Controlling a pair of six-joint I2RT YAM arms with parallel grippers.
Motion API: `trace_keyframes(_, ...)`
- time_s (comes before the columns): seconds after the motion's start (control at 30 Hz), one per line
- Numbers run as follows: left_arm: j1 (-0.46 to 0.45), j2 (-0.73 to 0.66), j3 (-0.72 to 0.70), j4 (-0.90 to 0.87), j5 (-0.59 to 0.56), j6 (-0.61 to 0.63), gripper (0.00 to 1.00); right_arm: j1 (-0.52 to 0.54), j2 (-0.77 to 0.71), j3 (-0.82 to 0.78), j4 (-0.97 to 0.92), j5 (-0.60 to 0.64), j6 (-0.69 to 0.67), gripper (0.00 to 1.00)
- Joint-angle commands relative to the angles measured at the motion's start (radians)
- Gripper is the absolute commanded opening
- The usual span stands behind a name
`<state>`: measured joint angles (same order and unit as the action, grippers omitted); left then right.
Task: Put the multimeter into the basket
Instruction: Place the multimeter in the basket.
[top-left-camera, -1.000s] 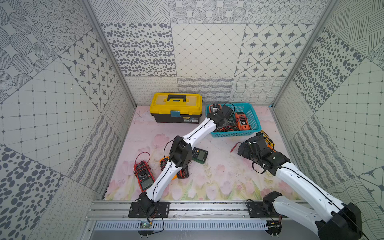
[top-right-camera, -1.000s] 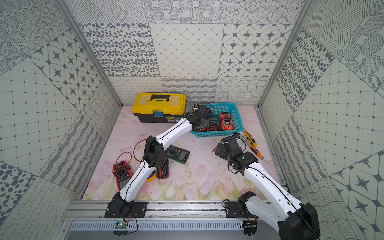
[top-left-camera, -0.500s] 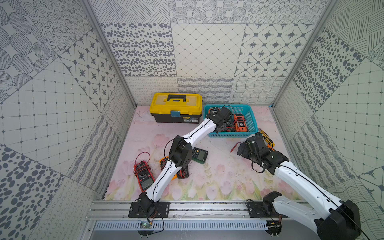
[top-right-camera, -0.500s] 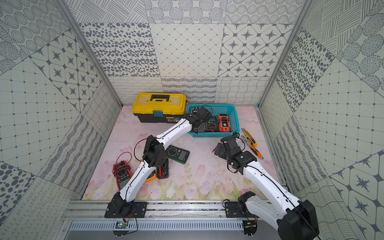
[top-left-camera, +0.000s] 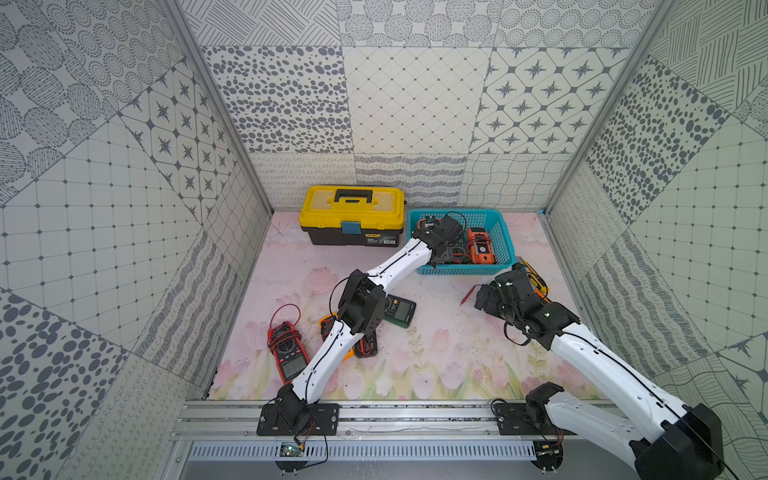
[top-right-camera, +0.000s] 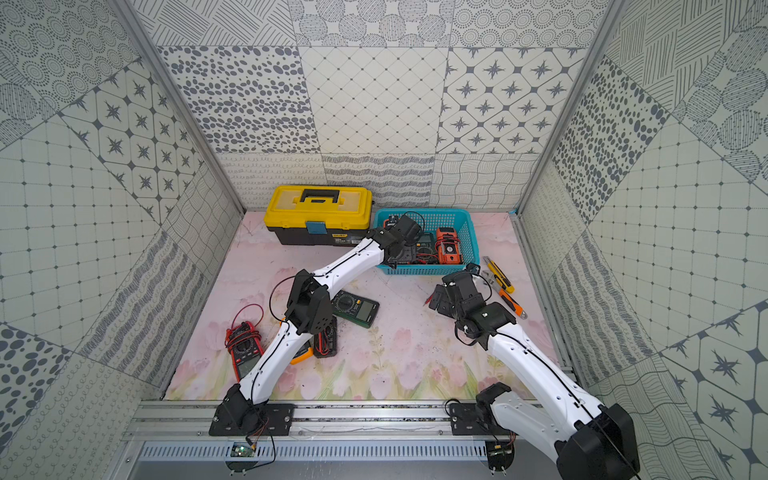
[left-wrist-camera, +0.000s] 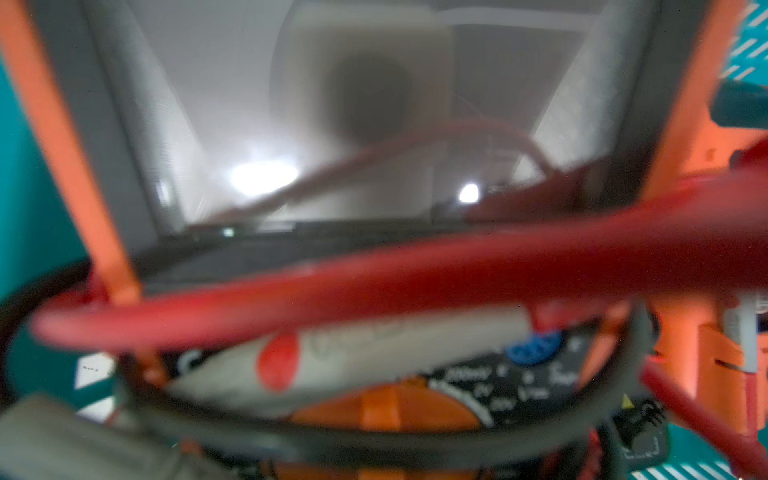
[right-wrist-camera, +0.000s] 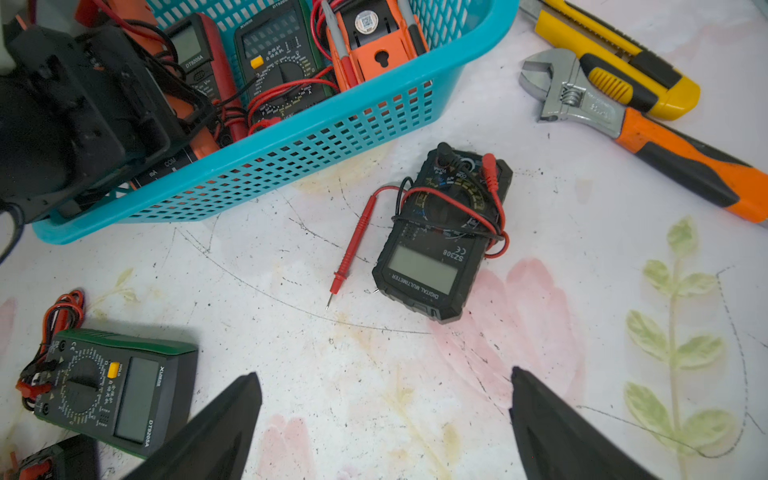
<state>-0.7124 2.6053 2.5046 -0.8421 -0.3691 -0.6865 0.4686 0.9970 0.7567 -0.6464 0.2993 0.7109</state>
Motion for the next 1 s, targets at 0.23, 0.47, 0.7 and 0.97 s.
trace_keyframes(0.23,0.013,-0.020,-0.056,-0.047,-0.031,-0.038,0.72,-0.004,-0.074,0.025,0.029,0.032,-0.054,0.98)
trace_keyframes(0.47,0.013,-0.084,-0.122,-0.019,-0.054,-0.034,0.84,-0.004,-0.107,0.026,0.042,0.038,-0.058,0.98)
trace_keyframes(0.7,0.007,-0.090,-0.126,-0.021,-0.080,-0.018,0.99,-0.005,-0.108,0.028,0.051,0.034,-0.065,0.98)
trace_keyframes(0.97,0.005,-0.105,-0.121,-0.006,-0.090,0.005,0.99,-0.004,-0.116,0.029,0.050,0.044,-0.079,0.98)
